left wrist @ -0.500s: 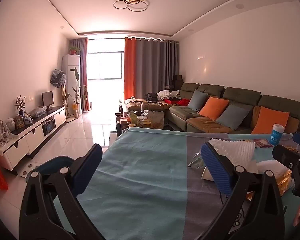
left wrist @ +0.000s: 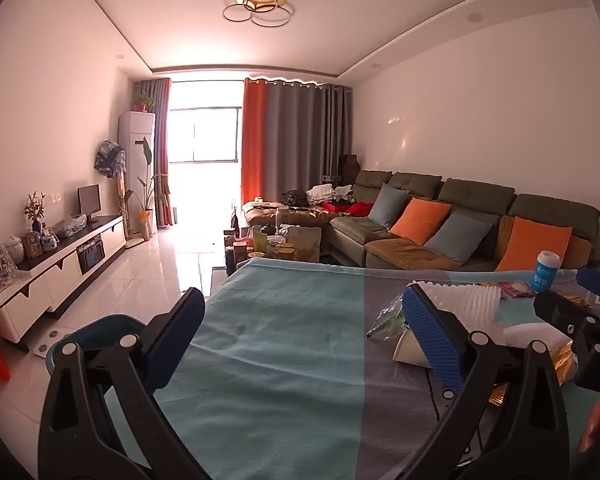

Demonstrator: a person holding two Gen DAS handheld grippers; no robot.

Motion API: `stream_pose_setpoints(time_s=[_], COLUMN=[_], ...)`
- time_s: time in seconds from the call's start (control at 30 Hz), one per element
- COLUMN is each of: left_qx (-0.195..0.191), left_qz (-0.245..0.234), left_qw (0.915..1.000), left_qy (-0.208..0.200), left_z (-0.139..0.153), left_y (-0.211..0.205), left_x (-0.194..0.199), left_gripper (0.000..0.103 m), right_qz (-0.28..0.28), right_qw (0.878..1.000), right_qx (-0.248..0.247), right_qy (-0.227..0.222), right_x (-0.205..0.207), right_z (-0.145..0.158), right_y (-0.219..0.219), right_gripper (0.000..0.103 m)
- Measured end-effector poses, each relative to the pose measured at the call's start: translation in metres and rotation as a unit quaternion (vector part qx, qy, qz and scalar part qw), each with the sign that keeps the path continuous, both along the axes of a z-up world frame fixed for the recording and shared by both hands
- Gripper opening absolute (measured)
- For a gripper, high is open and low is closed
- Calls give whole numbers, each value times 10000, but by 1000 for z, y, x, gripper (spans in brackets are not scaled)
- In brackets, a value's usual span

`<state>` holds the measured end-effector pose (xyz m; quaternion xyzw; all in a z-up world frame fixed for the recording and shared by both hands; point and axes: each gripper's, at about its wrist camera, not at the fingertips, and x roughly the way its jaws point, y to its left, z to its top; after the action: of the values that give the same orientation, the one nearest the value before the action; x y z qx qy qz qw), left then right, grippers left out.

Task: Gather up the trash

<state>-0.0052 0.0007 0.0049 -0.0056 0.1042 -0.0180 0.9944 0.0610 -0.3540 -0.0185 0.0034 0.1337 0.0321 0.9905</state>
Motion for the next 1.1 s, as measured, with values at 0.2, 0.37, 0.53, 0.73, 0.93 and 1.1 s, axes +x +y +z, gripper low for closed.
stream_pose_setpoints(time_s=[0.2, 0.37, 0.53, 0.73, 0.93, 1.1], left_qx=[-6, 21, 8, 12, 12, 11], left_qz=[3, 3, 2, 16, 30, 33], left_qw=[10000, 10000, 10000, 9999, 9999, 9999], left_qy=[-9, -61, -91, -115, -125, -152], left_z=[-1, -1, -2, -3, -3, -3], left_y=[1, -1, -1, -1, -1, -2], left_x=[-1, -1, -1, -2, -2, -3], left_gripper=[97, 97, 97, 97, 97, 97], right_qz=[-26, -26, -47, -63, -71, -66], right_qw=[10000, 10000, 10000, 10000, 9999, 9999], right_qx=[9, 22, 38, 42, 45, 49], right_qy=[-21, -21, -40, -57, -59, -63], right_x=[-1, -1, -1, -1, -2, -2], right_z=[-1, -1, -1, 0, 0, 0], right_y=[0, -1, -3, -3, -3, -4], right_gripper=[96, 96, 96, 96, 96, 96])
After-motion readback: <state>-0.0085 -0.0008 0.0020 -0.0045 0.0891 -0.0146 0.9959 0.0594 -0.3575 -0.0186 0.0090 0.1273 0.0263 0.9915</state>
